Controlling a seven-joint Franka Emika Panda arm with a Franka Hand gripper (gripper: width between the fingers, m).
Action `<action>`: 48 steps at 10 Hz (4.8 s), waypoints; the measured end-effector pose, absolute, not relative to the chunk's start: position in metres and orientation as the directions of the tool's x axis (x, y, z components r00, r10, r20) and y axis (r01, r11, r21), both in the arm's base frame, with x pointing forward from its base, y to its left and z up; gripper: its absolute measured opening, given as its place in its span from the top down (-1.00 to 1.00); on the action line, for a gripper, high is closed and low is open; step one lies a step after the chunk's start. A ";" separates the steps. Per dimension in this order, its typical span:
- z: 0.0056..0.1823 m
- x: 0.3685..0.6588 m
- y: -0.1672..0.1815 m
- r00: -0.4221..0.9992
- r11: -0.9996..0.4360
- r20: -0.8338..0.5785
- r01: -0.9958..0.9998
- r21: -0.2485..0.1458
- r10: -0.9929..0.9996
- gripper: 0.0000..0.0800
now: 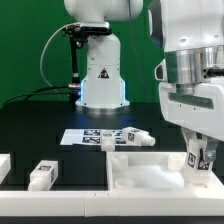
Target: Assemble one leg
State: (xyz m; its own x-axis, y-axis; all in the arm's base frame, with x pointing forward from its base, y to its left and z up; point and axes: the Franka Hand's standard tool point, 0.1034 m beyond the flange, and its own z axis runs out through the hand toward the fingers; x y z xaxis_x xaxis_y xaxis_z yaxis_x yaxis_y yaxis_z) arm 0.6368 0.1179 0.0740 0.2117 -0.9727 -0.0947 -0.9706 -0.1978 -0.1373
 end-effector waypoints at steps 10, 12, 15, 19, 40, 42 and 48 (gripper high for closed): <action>0.076 0.645 0.108 0.994 -0.995 0.053 -0.095 -0.034 -0.097 -0.62; 0.075 0.645 0.108 0.982 -0.982 0.053 -0.181 -0.047 -0.184 -0.57; 0.075 0.645 0.109 0.948 -0.949 0.046 -0.312 -0.054 -0.314 0.29; 0.074 0.641 0.110 0.665 -0.666 0.025 -0.745 -0.052 -0.746 0.29; 0.078 0.645 0.111 0.986 -0.988 0.049 -0.156 -0.011 -0.156 0.29; 0.078 0.645 0.111 0.948 -0.949 0.047 -0.315 -0.017 -0.315 0.29; 0.077 0.641 0.106 0.244 -0.243 0.000 -0.967 -0.078 -0.970 0.29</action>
Offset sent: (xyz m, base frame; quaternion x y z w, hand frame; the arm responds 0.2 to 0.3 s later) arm 0.0033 0.0049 0.0095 -0.0383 -0.0232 -0.4978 0.8661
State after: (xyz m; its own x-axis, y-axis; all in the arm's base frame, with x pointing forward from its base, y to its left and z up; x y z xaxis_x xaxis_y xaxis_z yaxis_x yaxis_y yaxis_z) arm 0.6413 0.1058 0.0766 0.2439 -0.9698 0.0002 -0.9669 -0.2432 -0.0777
